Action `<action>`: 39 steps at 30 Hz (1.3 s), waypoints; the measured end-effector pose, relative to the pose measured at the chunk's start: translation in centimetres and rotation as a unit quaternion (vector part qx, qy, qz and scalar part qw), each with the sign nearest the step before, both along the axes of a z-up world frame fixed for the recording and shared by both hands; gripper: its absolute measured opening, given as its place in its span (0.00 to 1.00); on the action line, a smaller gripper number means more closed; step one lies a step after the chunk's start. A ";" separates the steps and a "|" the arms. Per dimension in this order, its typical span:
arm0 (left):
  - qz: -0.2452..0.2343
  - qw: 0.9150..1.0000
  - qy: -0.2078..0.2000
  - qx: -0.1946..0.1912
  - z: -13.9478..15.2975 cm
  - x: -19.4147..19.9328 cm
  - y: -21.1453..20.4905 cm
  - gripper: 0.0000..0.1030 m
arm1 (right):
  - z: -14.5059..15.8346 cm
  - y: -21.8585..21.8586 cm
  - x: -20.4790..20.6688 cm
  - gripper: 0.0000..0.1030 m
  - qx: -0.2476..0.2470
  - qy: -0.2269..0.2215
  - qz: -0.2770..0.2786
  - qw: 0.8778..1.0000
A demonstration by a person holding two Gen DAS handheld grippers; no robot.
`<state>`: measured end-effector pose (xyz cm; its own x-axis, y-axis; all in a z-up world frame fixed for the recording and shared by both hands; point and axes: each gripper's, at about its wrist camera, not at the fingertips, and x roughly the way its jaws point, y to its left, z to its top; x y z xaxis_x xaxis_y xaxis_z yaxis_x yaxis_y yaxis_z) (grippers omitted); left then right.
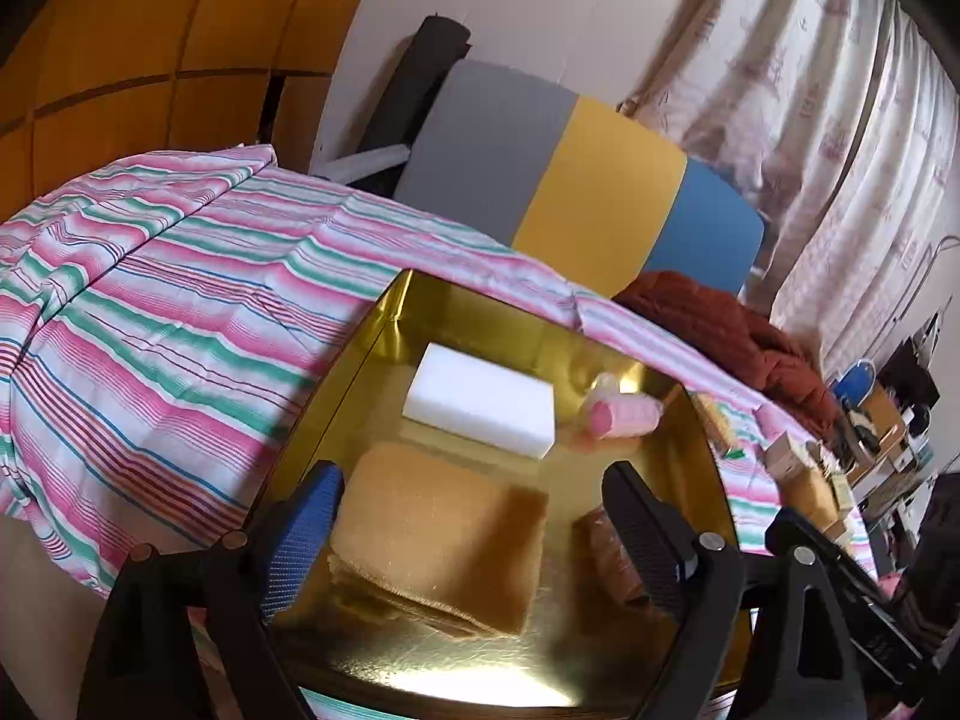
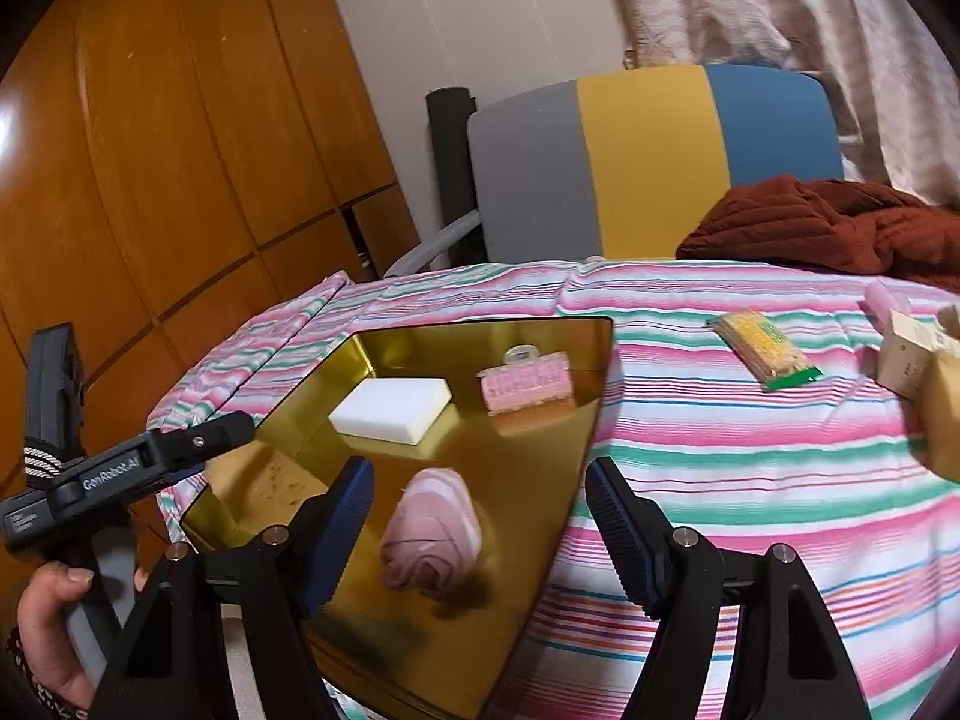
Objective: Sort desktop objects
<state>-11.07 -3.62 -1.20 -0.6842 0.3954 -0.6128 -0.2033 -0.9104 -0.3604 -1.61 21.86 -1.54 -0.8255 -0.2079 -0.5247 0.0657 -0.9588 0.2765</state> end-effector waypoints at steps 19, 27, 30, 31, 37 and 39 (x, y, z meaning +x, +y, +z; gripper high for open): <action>-0.020 0.995 0.058 -0.074 1.9 2.1 6.6 0.87 | -2.3 11.8 4.6 0.74 -0.052 -0.009 -0.133 0.990; 0.025 0.996 0.038 -0.079 2.3 1.0 3.6 0.87 | -3.7 16.6 7.1 0.74 -0.077 -0.021 -0.190 0.979; 0.031 0.995 0.014 -0.089 1.9 1.2 2.3 0.87 | -3.7 16.7 7.1 0.74 -0.082 -0.021 -0.187 0.979; 0.032 0.995 0.007 -0.091 1.8 1.3 2.0 0.87 | -3.7 16.5 7.0 0.74 -0.080 -0.020 -0.184 0.979; 0.020 0.996 -0.006 -0.081 0.9 2.5 1.8 0.86 | -3.4 15.6 6.6 0.74 -0.071 -0.012 -0.173 0.982; 0.010 0.995 -0.008 -0.099 0.4 2.1 2.6 0.87 | -3.4 15.8 6.8 0.74 -0.072 -0.012 -0.177 0.981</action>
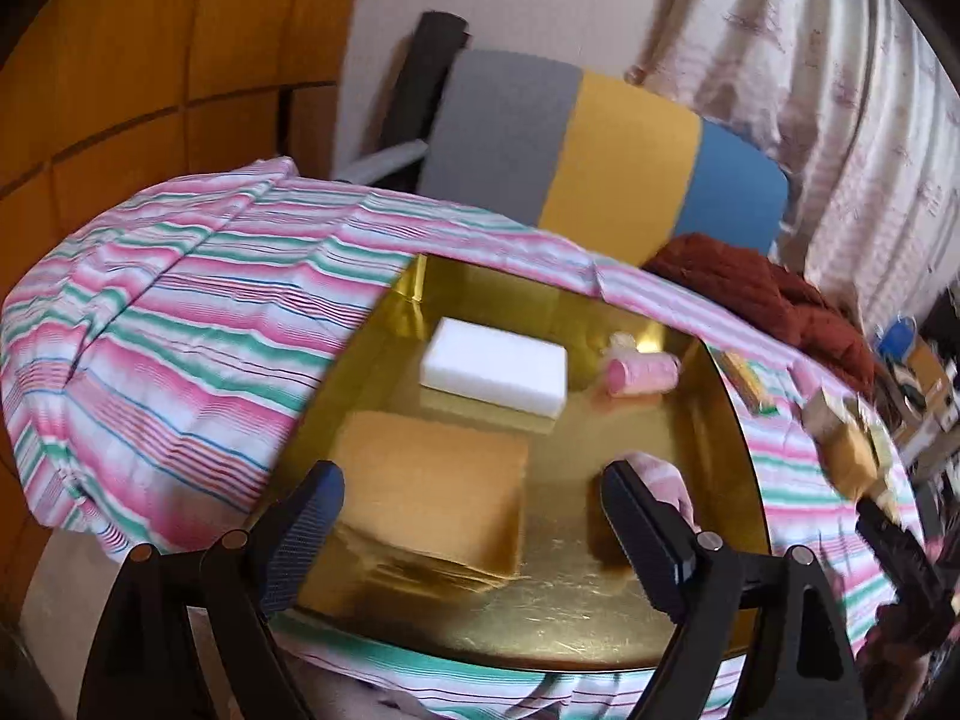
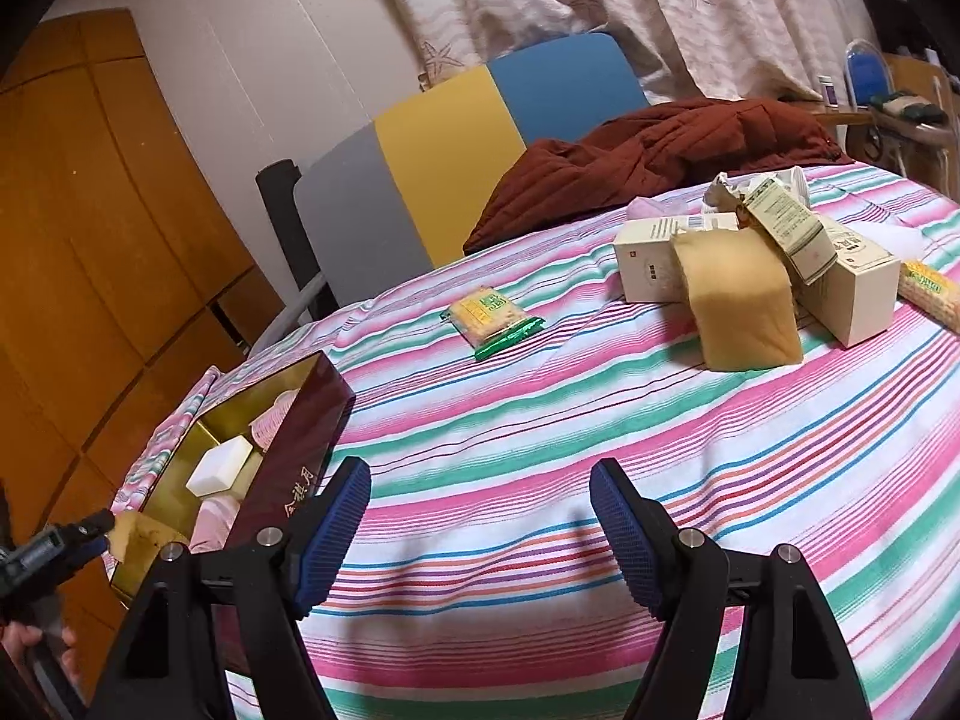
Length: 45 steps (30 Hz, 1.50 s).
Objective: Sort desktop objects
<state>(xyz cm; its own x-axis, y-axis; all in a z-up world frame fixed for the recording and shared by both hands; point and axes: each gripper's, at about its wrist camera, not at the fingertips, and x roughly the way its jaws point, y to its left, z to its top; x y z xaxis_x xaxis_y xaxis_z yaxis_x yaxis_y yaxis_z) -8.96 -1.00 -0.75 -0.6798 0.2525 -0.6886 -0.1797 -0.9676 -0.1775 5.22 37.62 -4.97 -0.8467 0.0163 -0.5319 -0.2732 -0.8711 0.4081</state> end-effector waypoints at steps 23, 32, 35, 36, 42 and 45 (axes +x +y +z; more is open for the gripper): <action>0.005 1.000 -0.011 0.016 1.9 -2.4 0.2 0.86 | 0.1 0.9 0.5 0.75 -0.011 0.003 -0.001 1.000; -0.012 0.998 -0.043 0.037 -0.3 -3.1 1.6 0.86 | -0.1 -0.7 0.2 0.75 -0.010 -0.002 0.018 1.000; -0.046 0.998 -0.036 0.014 -0.1 -3.8 4.3 0.86 | -0.1 -0.4 0.4 0.75 -0.008 -0.003 0.013 1.000; -0.055 0.998 -0.036 0.008 -0.2 -4.1 5.1 0.86 | -0.1 -0.3 0.5 0.75 -0.008 -0.004 0.012 1.000; -0.101 0.993 -0.063 -0.011 -1.6 -4.9 9.3 0.86 | -0.4 0.4 0.9 0.75 -0.011 -0.007 0.006 1.000; -0.110 0.992 -0.055 -0.031 -1.9 -4.3 10.2 0.82 | -0.6 0.7 0.9 0.75 -0.013 -0.010 0.003 1.000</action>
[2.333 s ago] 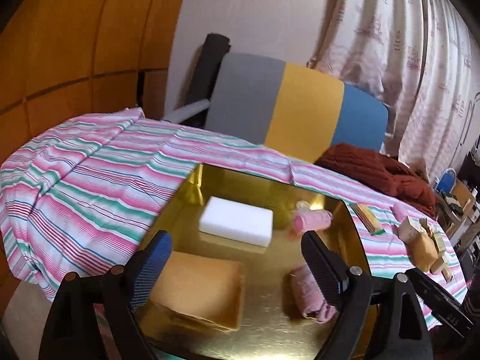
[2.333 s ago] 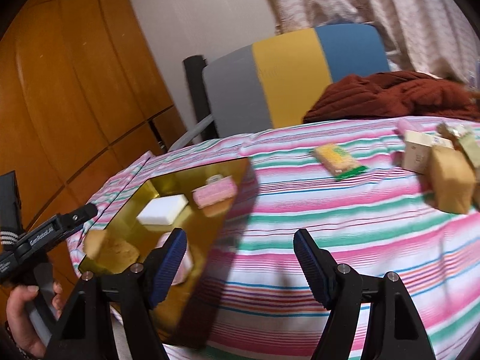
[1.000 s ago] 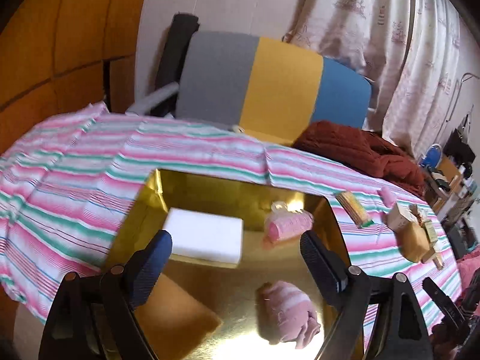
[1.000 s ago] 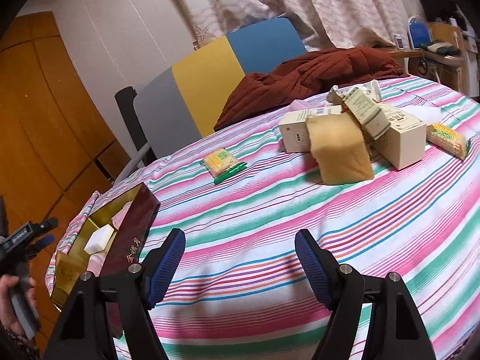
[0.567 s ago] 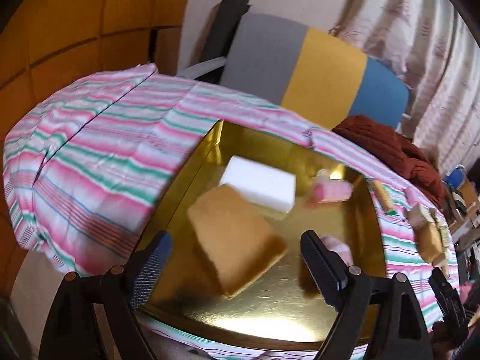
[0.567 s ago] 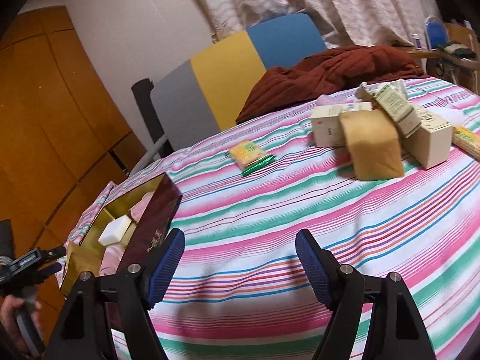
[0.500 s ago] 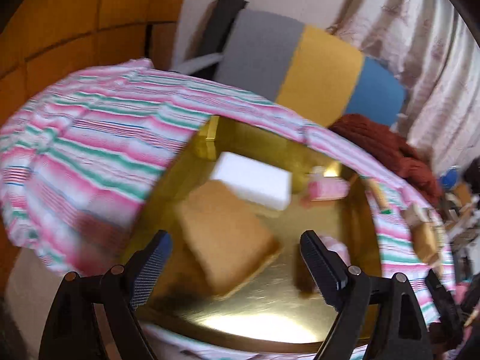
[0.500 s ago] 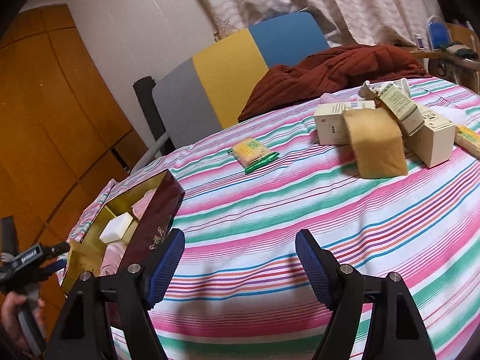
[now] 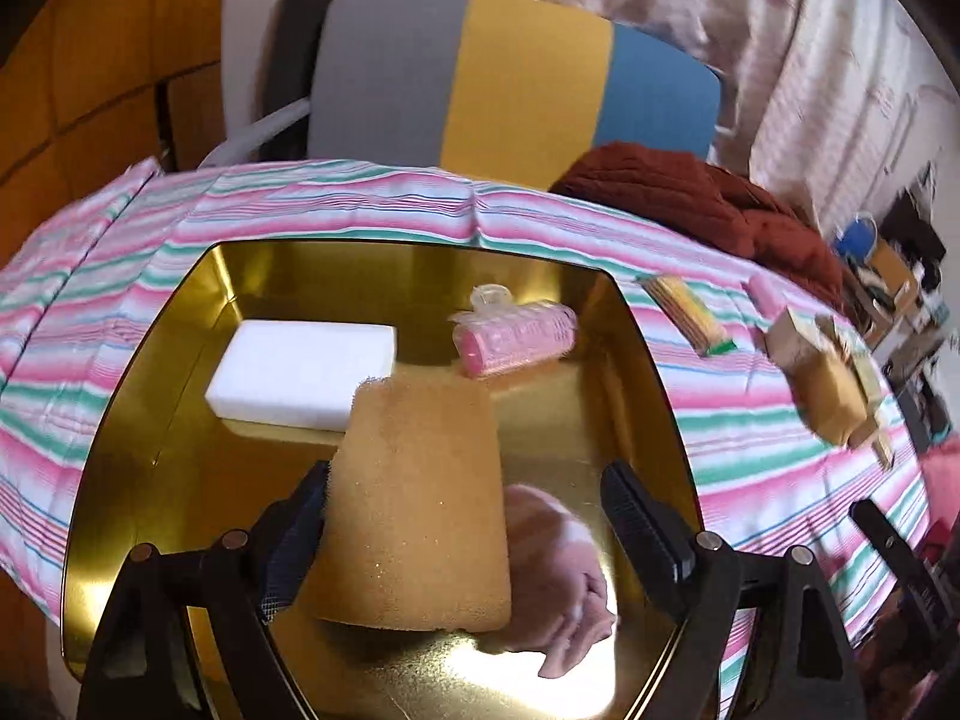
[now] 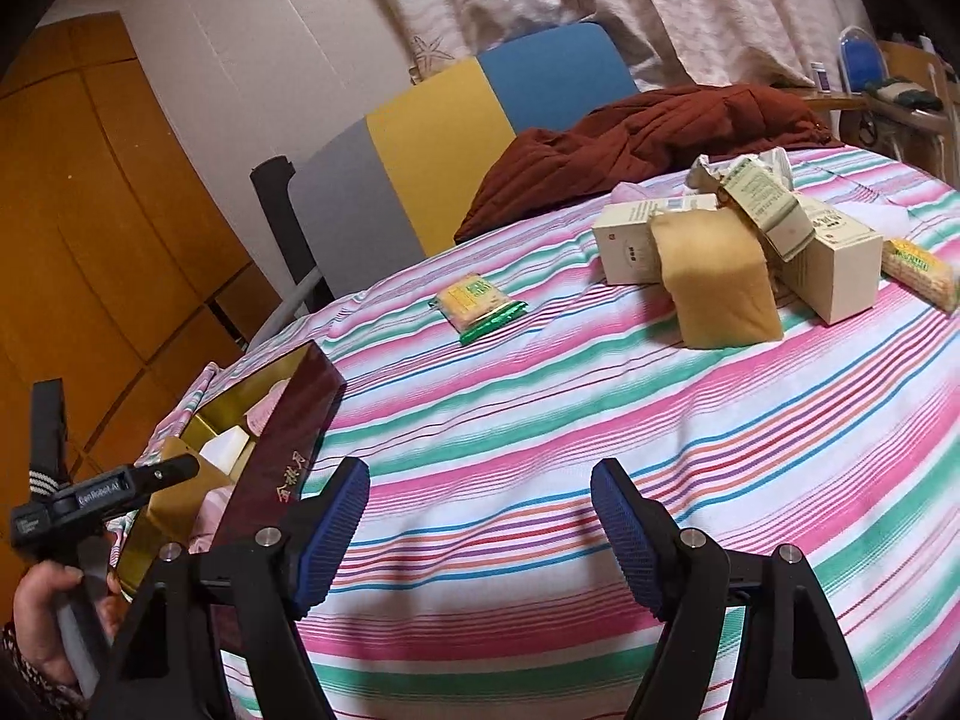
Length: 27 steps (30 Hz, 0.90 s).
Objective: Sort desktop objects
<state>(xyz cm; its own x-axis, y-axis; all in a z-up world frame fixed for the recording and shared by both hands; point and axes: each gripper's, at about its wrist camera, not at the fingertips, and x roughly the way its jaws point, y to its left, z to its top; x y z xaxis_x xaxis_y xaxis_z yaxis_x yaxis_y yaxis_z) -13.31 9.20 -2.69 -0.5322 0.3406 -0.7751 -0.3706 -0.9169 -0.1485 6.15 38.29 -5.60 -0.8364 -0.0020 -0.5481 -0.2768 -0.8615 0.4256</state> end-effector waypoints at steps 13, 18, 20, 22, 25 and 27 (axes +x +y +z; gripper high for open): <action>0.033 0.981 0.109 -0.155 2.4 1.9 -2.4 0.51 | -0.4 -0.1 -0.2 0.75 -0.006 0.001 0.005 1.000; -0.060 0.940 0.112 -0.316 -1.8 3.7 2.1 0.72 | 0.0 -0.3 0.1 0.75 -0.008 0.008 0.010 1.000; -0.080 0.960 0.100 -0.248 -0.9 4.5 1.8 0.80 | 0.3 -0.1 0.5 0.75 0.002 0.010 0.005 1.000; -0.086 0.985 0.062 -0.139 0.8 4.5 0.5 0.80 | 0.4 0.4 0.8 0.75 0.008 0.010 -0.006 1.000; -0.050 0.998 0.014 0.027 3.2 3.4 -2.5 0.80 | 0.2 1.6 1.2 0.75 0.017 0.007 -0.026 1.000; -0.017 0.998 0.022 0.055 4.0 3.4 -3.2 0.80 | 0.1 2.4 1.2 0.75 0.030 0.003 -0.038 0.999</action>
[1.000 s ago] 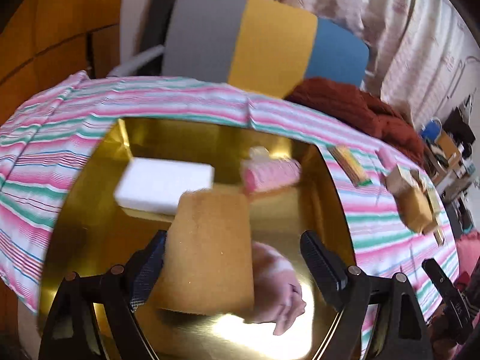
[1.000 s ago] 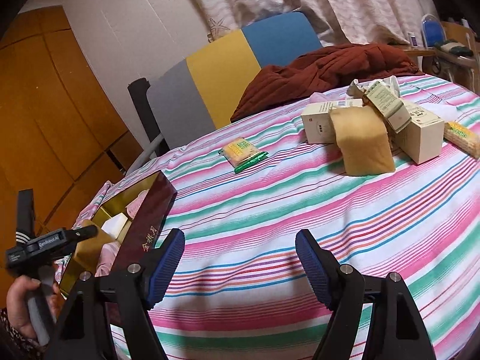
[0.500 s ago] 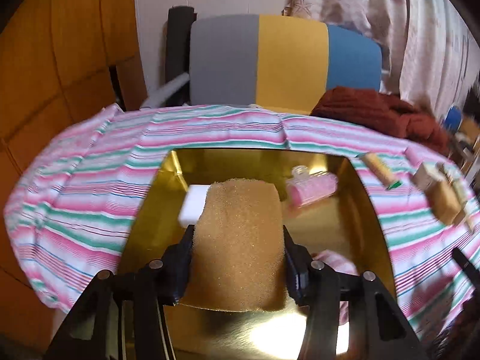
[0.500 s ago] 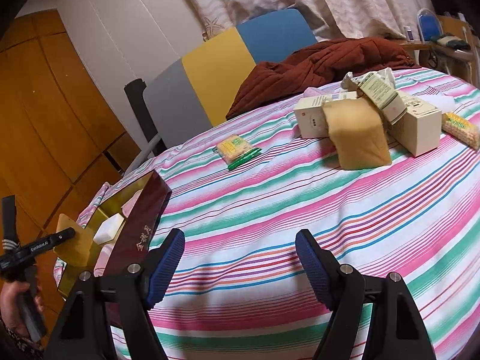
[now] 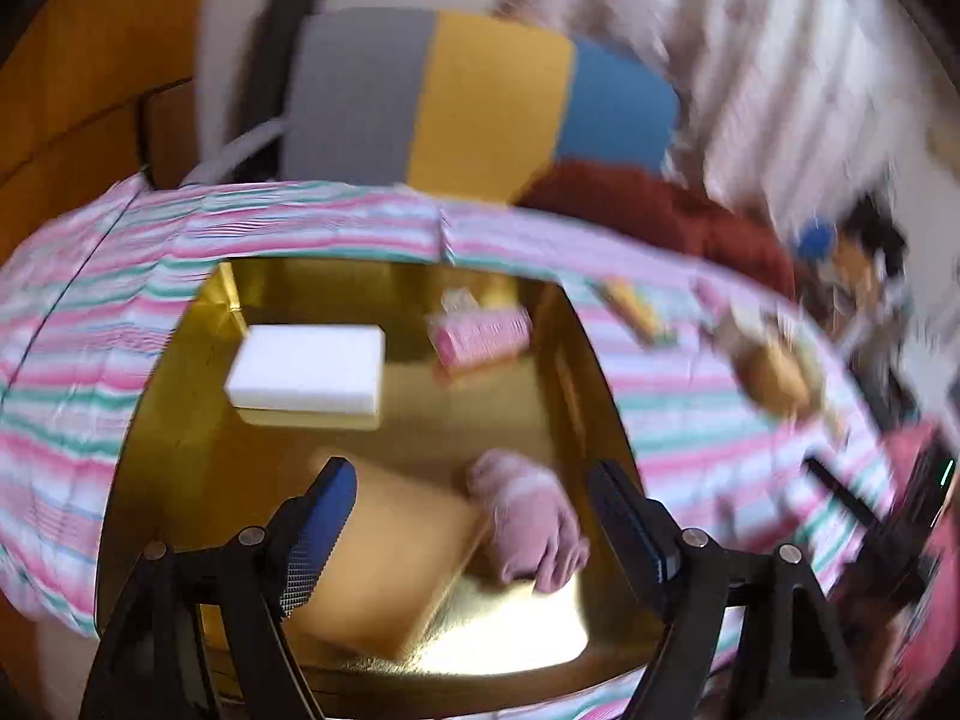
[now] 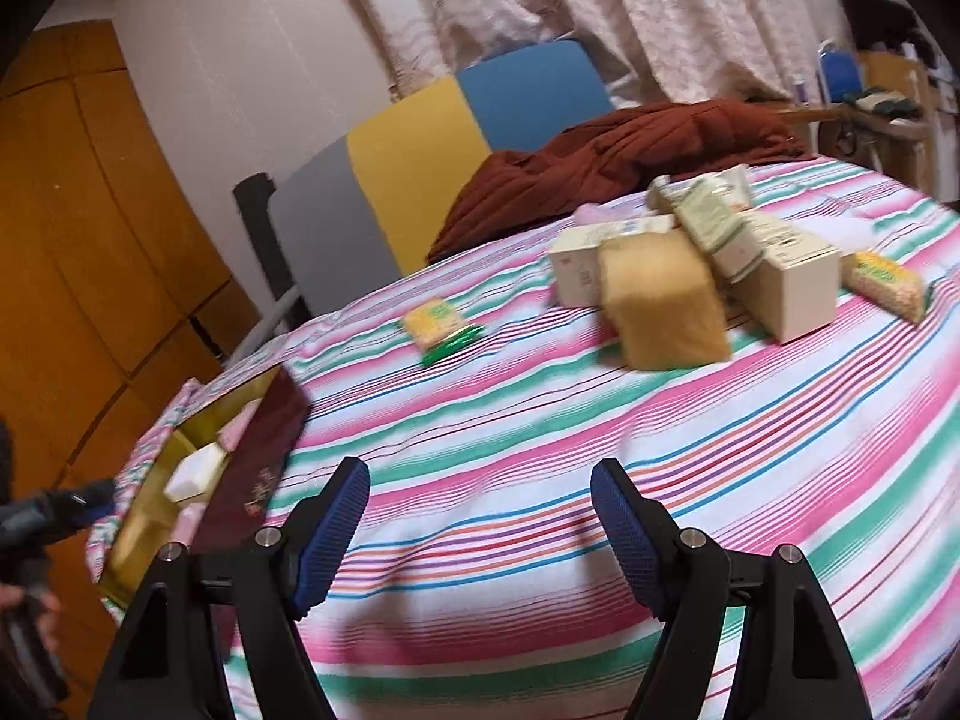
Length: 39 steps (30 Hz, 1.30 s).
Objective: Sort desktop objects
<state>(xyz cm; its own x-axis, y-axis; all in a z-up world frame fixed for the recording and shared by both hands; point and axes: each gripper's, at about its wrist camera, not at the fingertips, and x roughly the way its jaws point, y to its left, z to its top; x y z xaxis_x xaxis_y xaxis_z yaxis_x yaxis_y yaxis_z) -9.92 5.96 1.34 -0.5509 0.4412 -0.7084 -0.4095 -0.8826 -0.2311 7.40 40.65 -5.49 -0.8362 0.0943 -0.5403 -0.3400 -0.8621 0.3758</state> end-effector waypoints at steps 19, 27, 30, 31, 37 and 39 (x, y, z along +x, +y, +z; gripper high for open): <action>-0.154 0.984 -0.079 0.049 -2.6 2.3 15.0 0.73 | -0.1 7.8 -5.7 0.75 0.093 -0.070 -0.027 0.993; -0.164 0.982 -0.087 0.030 -3.9 2.8 16.5 0.73 | -0.6 9.1 -9.2 0.64 0.107 -0.116 -0.039 0.987; -0.158 0.984 -0.080 0.024 -4.1 2.9 16.4 0.73 | -0.7 9.2 -9.2 0.57 0.112 -0.121 -0.039 0.985; -0.155 0.984 -0.080 0.024 -4.2 2.9 16.3 0.73 | -0.7 9.1 -9.1 0.55 0.117 -0.123 -0.037 0.985; -0.152 0.986 -0.060 0.025 -3.6 3.5 16.5 0.73 | -0.5 6.0 -6.7 0.54 0.080 -0.092 0.013 0.992; -0.155 0.986 -0.056 0.026 -3.5 3.6 17.0 0.73 | -0.5 4.1 -5.7 0.55 0.072 -0.080 0.042 0.993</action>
<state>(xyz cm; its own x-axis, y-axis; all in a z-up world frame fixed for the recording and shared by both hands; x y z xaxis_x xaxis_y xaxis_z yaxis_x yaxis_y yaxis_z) -6.32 22.95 -2.13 -0.3036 0.6138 -0.7287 -0.6275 -0.7043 -0.3318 1.67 44.72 -5.96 -0.7488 0.1139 -0.6529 -0.3109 -0.9304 0.1943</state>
